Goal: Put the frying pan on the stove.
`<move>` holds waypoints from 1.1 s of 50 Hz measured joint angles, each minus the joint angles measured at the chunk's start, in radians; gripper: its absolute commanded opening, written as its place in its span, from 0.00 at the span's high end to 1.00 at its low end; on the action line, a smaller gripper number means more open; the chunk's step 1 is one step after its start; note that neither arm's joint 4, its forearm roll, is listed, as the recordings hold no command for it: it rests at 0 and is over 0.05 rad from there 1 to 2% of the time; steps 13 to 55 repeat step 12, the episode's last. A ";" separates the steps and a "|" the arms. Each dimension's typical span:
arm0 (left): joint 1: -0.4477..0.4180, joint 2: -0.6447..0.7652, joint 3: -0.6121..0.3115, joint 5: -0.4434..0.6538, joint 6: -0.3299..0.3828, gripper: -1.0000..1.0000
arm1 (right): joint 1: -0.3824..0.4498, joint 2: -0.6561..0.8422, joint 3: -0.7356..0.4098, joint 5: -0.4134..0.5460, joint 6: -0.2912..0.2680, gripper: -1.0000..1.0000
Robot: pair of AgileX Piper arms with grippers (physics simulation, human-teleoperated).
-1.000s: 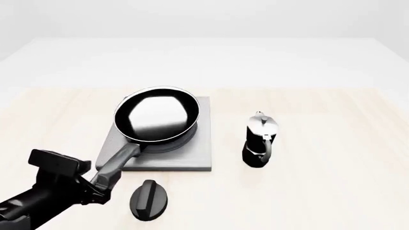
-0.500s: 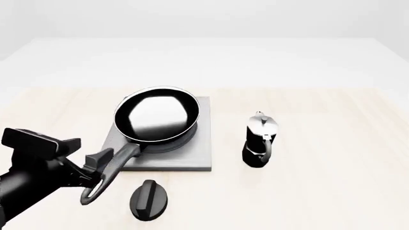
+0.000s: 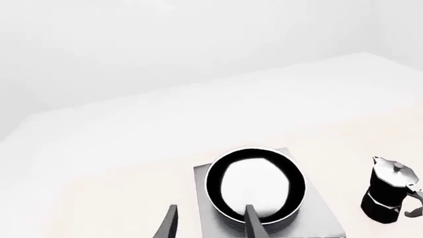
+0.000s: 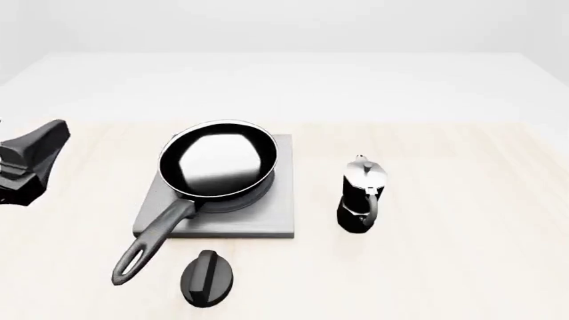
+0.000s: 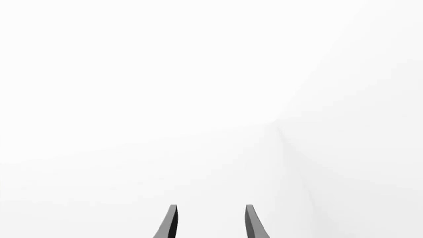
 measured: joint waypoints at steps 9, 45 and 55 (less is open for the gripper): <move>0.091 -0.065 -0.043 -0.031 0.006 0.00 | 0.003 0.000 -0.004 0.003 -0.003 0.00; 0.128 -0.085 -0.053 -0.046 0.005 0.00 | 0.003 0.000 -0.004 0.003 -0.003 0.00; 0.128 -0.085 -0.053 -0.046 0.005 0.00 | 0.003 0.000 -0.004 0.003 -0.003 0.00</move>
